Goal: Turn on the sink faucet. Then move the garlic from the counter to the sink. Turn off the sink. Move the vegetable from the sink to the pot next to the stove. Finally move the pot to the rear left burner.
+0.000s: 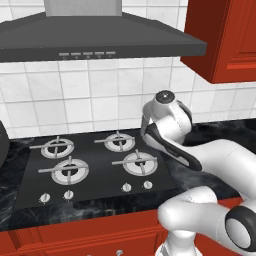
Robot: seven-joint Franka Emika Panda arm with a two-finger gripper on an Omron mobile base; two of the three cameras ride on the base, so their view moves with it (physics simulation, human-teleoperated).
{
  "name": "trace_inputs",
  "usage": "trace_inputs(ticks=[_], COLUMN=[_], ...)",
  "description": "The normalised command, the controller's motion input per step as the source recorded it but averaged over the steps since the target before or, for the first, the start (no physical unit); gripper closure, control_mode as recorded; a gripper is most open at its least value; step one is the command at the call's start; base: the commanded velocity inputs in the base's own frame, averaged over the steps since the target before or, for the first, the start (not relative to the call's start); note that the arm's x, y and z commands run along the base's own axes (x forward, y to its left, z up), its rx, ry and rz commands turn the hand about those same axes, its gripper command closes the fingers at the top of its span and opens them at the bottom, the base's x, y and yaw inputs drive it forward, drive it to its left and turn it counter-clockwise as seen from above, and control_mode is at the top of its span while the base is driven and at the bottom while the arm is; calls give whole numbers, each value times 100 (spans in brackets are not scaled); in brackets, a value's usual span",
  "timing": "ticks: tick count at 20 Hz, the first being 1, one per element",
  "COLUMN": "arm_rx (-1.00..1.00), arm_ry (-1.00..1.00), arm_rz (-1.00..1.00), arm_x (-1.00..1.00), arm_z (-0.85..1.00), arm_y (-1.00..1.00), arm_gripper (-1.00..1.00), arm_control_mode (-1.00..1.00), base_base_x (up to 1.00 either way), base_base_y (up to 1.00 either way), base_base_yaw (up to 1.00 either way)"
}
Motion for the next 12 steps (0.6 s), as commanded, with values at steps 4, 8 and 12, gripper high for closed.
trace_inputs(ticks=[4,8,12], arm_rx=[0,0,0], arm_ry=[0,0,0], arm_rz=[28,29,29], arm_x=[9,17,22], arm_z=[24,23,18], arm_y=[89,88,90], arm_gripper=[100,100,100], arm_control_mode=[-100,-100,-100], base_base_x=[0,0,0], base_base_y=[0,0,0], base_base_yaw=[0,0,0])
